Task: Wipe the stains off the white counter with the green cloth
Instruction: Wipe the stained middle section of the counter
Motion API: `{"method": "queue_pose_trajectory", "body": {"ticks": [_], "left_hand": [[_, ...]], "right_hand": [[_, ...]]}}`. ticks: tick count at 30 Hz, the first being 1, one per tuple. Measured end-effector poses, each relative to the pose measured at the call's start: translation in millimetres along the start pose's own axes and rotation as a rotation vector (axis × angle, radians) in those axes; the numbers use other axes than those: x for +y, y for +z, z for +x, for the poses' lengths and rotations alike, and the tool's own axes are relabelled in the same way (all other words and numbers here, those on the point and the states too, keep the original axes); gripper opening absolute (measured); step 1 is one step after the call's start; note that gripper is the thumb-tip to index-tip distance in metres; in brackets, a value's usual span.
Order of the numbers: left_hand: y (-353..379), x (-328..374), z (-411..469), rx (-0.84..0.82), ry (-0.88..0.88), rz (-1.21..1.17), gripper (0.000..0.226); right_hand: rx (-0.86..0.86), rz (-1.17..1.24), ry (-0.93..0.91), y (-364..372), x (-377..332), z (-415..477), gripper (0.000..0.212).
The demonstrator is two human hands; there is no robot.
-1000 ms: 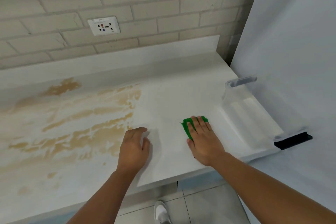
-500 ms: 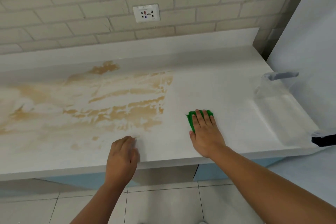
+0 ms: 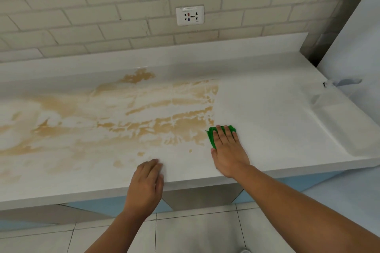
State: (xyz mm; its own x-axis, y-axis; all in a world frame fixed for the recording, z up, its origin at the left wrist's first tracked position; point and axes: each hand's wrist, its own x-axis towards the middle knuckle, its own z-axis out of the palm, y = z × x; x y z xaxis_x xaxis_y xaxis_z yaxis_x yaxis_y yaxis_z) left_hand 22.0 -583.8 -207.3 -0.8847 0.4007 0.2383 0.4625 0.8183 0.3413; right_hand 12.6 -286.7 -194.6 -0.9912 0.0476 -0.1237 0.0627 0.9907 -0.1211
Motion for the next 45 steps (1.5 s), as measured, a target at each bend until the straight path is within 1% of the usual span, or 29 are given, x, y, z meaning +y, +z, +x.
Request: {"method": "queue_pose_trajectory", "body": {"ticks": [2,5,12,16,19,21,22,23,24,26,27,30,33,35,38,40,42,45], "left_hand": [[1.5,-7.0,-3.4,-0.010,0.056,0.008,0.040],[4.0,-11.5,-6.9,-0.016,0.088,-0.005,0.041],[2.4,-9.1,-13.9,-0.067,0.083,0.041,0.051],[-3.4,-8.4,-10.4,-0.074,0.079,0.028,0.051],[-9.4,-3.4,-1.7,-0.046,0.065,-0.023,0.048],[-9.8,5.6,8.5,-0.023,0.067,-0.063,0.045],[-9.5,11.1,14.3,-0.015,0.068,-0.081,0.043],[-7.6,19.5,21.8,-0.013,0.077,-0.101,0.041],[-5.1,29.7,29.4,-0.015,0.088,-0.123,0.041],[1.3,51.8,43.6,-0.018,0.085,-0.158,0.041],[5.9,63.8,50.1,-0.023,0.072,-0.166,0.042],[20.6,97.3,65.5,-0.072,0.010,-0.158,0.047],[38.4,127.5,77.2,-0.162,-0.127,-0.093,0.063],[48.5,136.6,80.9,-0.200,-0.213,-0.011,0.074],[58.4,139.1,84.7,-0.197,-0.296,0.046,0.066],[59.9,133.9,83.1,-0.212,-0.266,0.088,0.066],[59.2,129.0,77.9,-0.216,-0.238,0.116,0.071],[58.1,120.4,74.0,-0.200,-0.261,0.109,0.072]], "right_hand": [[0.001,0.008,0.006,2.1,-15.1,0.6,0.066],[-0.005,0.000,0.008,4.7,-34.0,0.6,0.066],[-0.017,0.008,-0.004,6.6,-74.6,-2.2,0.066],[-0.018,0.015,-0.025,9.8,-96.9,-5.9,0.067],[-0.026,0.110,-0.038,8.1,-101.3,-4.5,0.066],[-0.035,0.316,-0.056,-0.3,-92.0,-6.5,0.064],[-0.013,0.432,-0.068,-4.5,-85.2,-9.5,0.063],[0.036,0.509,-0.076,-7.9,-74.9,-14.9,0.061],[0.104,0.528,-0.080,-9.4,-63.3,-20.8,0.058],[0.221,0.489,-0.069,-6.8,-37.8,-32.4,0.051],[0.251,0.470,-0.049,-4.1,-24.2,-37.1,0.048],[0.307,0.398,-0.026,0.2,12.7,-40.8,0.045],[0.326,0.295,-0.069,-4.8,47.6,-32.5,0.046],[0.313,0.244,-0.092,-10.5,62.8,-23.8,0.047],[0.255,0.205,-0.143,-17.5,84.6,-6.4,0.049],[0.217,0.180,-0.172,-21.2,96.5,7.1,0.051],[0.164,0.157,-0.191,-24.3,106.4,20.9,0.055],[0.100,0.106,-0.199,-29.3,118.2,39.7,0.062]]}}
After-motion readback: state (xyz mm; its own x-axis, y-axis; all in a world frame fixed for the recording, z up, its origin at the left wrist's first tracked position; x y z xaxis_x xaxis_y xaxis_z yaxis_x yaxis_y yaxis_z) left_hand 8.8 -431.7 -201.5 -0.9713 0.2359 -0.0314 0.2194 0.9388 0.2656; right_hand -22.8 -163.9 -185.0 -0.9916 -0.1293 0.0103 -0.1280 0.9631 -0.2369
